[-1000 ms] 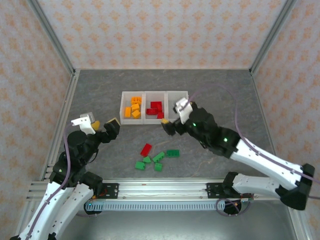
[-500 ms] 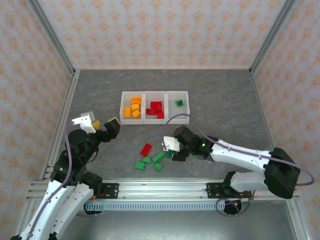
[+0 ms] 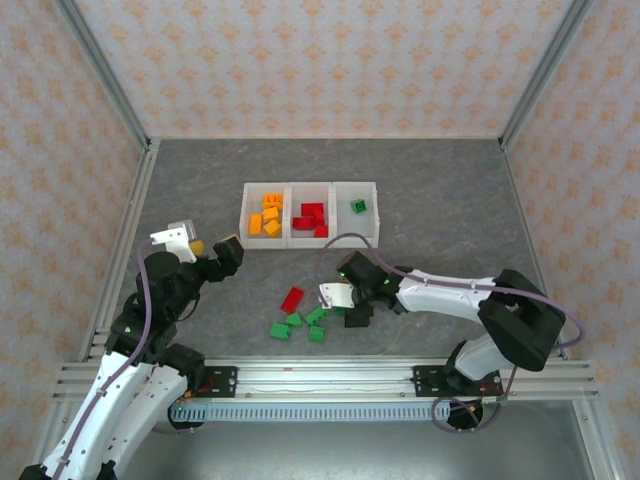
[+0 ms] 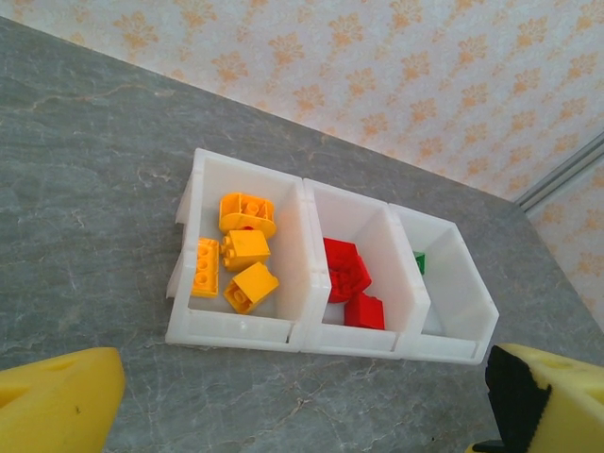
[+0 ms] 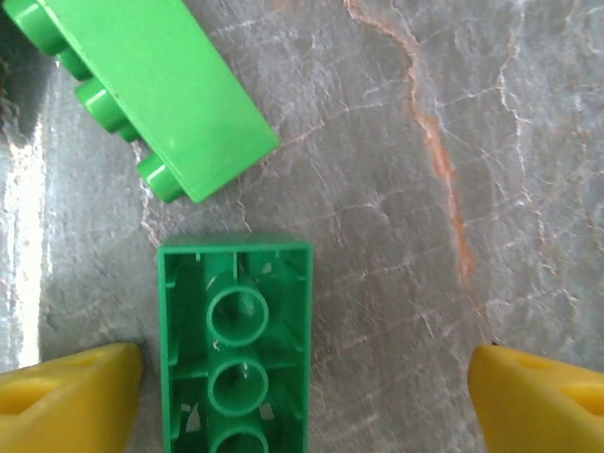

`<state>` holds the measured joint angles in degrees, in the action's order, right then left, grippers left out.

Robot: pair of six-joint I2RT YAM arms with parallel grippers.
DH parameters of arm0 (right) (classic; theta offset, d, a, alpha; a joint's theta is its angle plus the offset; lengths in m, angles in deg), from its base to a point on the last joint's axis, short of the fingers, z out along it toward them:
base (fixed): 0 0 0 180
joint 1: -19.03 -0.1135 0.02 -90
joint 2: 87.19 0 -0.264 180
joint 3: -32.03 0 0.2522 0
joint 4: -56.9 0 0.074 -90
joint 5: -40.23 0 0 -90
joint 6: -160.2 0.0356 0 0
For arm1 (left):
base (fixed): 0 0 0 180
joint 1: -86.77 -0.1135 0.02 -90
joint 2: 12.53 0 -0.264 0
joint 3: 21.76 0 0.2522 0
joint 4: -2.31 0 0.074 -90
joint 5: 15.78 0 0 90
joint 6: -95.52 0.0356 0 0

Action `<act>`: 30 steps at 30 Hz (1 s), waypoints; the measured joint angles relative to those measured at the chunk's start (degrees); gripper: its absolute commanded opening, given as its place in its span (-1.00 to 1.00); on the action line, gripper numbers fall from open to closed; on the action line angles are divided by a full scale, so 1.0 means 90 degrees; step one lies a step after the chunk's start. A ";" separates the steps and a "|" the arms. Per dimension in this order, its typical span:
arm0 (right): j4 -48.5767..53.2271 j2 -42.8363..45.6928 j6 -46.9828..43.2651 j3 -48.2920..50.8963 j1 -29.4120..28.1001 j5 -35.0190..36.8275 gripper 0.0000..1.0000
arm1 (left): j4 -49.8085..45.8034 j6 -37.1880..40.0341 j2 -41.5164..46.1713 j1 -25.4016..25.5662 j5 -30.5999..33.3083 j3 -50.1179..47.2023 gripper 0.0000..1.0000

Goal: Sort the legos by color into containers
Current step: Pick up the lego from the bottom-center of the table.

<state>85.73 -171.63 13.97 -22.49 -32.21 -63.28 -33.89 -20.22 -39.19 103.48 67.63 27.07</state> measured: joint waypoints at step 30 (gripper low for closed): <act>0.0731 -0.0452 -0.0236 -0.0668 0.0233 -0.0639 -0.79 | 0.0022 0.0022 0.0078 0.0000 -0.0056 0.0000 0.99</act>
<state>92.31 -175.70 11.85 -28.50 -30.11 -69.03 -33.69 -20.02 -38.49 103.48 67.13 27.07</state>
